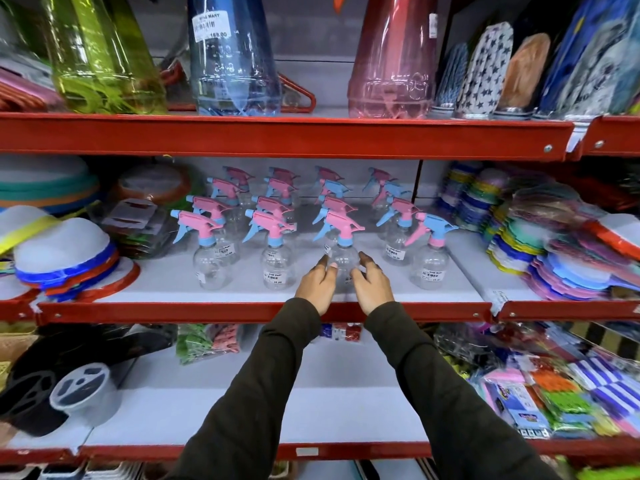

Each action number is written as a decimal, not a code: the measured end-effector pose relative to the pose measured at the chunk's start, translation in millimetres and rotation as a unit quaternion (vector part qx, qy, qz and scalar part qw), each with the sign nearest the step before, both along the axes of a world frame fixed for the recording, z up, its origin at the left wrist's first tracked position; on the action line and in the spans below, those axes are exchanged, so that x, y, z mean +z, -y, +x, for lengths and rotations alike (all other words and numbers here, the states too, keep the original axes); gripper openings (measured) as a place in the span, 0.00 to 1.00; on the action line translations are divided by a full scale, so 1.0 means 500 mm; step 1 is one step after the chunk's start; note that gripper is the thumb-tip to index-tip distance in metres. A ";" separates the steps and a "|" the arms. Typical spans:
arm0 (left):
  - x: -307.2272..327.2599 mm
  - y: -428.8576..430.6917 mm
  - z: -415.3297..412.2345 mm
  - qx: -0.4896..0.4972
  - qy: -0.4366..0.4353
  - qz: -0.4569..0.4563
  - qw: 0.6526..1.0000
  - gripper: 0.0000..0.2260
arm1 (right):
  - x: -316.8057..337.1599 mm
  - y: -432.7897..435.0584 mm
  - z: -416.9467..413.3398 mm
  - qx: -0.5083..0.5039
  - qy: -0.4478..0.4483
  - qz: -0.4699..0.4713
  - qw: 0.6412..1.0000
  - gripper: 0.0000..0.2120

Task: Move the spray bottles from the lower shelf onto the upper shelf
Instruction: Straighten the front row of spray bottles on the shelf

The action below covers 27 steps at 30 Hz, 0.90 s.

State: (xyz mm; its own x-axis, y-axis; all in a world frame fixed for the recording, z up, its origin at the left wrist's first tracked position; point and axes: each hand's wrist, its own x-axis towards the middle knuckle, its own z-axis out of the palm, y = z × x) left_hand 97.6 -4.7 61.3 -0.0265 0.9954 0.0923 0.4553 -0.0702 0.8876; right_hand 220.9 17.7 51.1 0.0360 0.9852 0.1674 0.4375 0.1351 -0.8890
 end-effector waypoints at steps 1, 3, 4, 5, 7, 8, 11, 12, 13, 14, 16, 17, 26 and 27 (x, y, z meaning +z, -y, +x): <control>0.000 0.001 0.001 0.000 0.002 0.002 1.000 0.21 | -0.001 -0.001 0.000 0.002 0.002 0.001 1.000 0.25; 0.000 0.003 0.003 0.001 0.006 0.003 1.000 0.21 | -0.001 -0.003 0.000 0.006 0.007 0.000 1.000 0.25; -0.002 0.003 0.003 0.000 0.009 0.004 1.000 0.21 | 0.000 -0.005 0.000 0.007 0.008 -0.002 1.000 0.25; -0.002 0.004 0.004 0.000 0.011 0.006 1.000 0.21 | 0.001 -0.006 0.000 0.009 0.008 -0.004 1.000 0.25; -0.003 0.004 0.006 0.001 0.015 0.012 1.000 0.21 | 0.005 -0.007 0.002 0.008 0.008 -0.008 1.000 0.25; -0.003 0.004 0.006 0.001 0.017 0.013 1.000 0.21 | 0.006 -0.007 0.002 0.008 0.009 -0.009 1.000 0.25; -0.002 0.004 0.006 -0.001 0.009 0.011 1.000 0.22 | 0.008 -0.006 0.004 0.012 0.010 -0.009 1.000 0.25; -0.002 0.005 0.007 -0.001 0.002 0.010 1.000 0.22 | 0.007 -0.005 0.005 0.011 0.007 -0.010 1.000 0.25; -0.003 0.006 0.008 0.001 -0.002 0.010 1.000 0.23 | 0.007 -0.004 0.006 0.009 0.003 -0.007 1.000 0.25; -0.006 0.006 0.009 0.007 -0.004 0.013 1.000 0.23 | 0.005 -0.003 0.009 0.005 -0.002 0.000 1.000 0.25; -0.016 0.010 0.013 0.026 -0.002 0.027 0.999 0.23 | 0.002 0.003 0.019 -0.006 -0.015 0.025 1.000 0.22; -0.024 0.012 0.016 0.041 -0.001 0.038 0.998 0.24 | 0.001 0.007 0.025 -0.012 -0.023 0.040 0.999 0.20; -0.053 0.035 0.111 0.098 0.014 0.211 0.972 0.17 | -0.008 0.032 0.134 -0.100 -0.067 0.136 0.983 0.11; -0.051 0.034 0.128 0.082 0.016 0.213 0.974 0.17 | -0.009 0.031 0.151 -0.113 -0.071 0.134 0.982 0.11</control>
